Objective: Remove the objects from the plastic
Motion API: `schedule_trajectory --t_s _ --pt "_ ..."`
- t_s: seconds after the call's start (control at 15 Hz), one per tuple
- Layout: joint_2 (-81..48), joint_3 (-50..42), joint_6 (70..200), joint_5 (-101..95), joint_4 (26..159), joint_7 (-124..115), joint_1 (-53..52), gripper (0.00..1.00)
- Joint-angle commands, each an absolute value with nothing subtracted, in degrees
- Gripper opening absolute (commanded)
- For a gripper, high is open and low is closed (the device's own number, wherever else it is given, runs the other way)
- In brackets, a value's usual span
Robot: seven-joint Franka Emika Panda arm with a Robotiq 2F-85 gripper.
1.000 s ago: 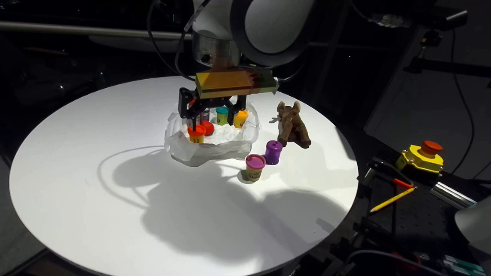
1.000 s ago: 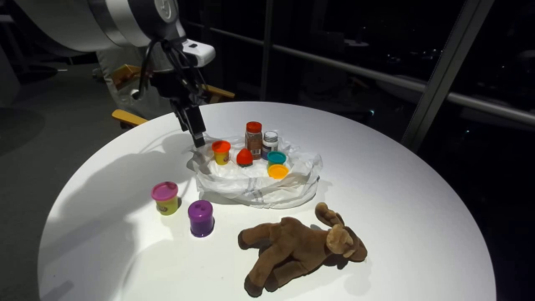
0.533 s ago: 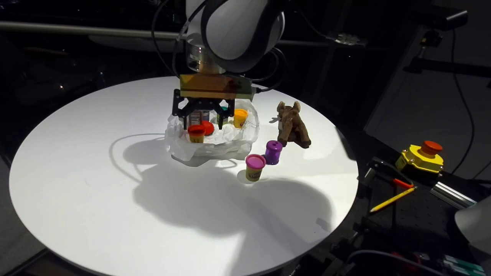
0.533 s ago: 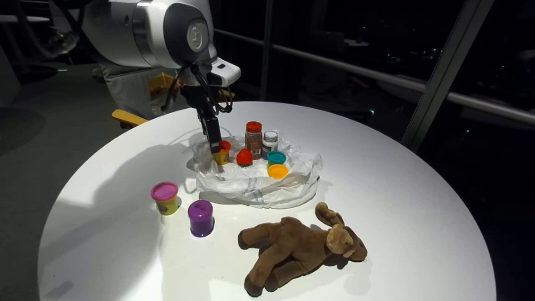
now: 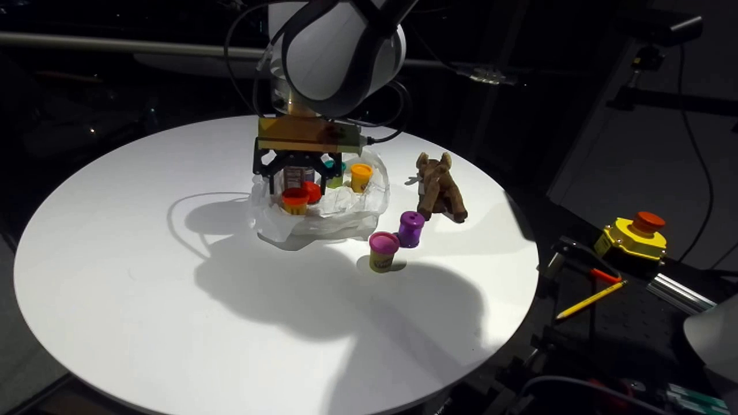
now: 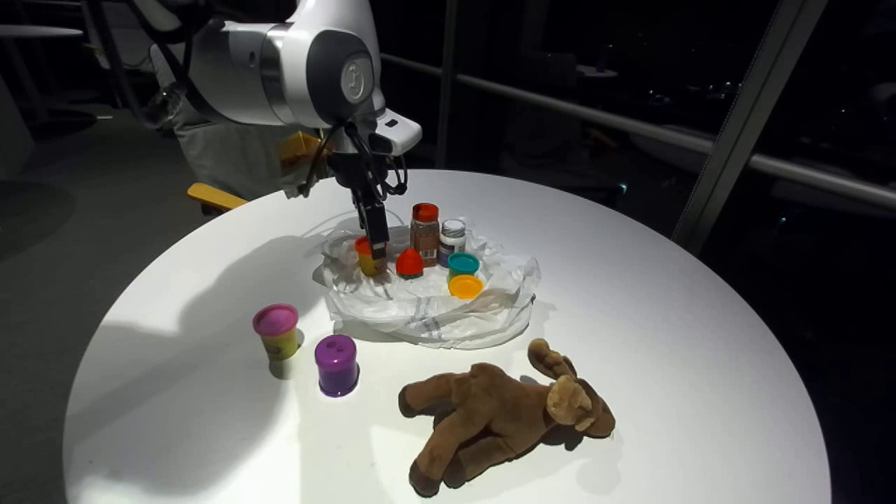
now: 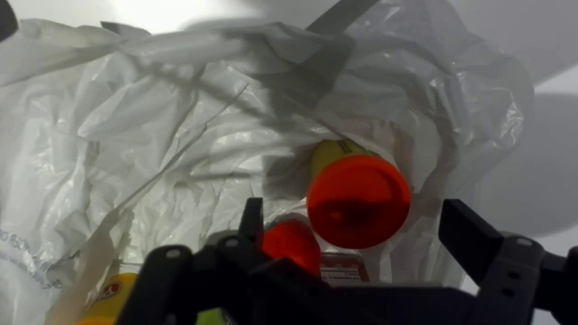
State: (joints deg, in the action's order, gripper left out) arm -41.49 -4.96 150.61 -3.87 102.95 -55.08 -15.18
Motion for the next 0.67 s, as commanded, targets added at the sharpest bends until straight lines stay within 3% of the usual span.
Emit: schedule_trajectory --t_s 0.0,0.4,0.6 --pt "-43.7 -6.2 147.8 -3.0 99.1 -55.5 -15.9 0.72" --pt "-40.9 -6.4 147.3 -2.9 102.1 -55.6 -16.0 0.28" --pt "-37.5 -7.4 146.6 -4.1 104.7 -56.6 -17.3 0.28"
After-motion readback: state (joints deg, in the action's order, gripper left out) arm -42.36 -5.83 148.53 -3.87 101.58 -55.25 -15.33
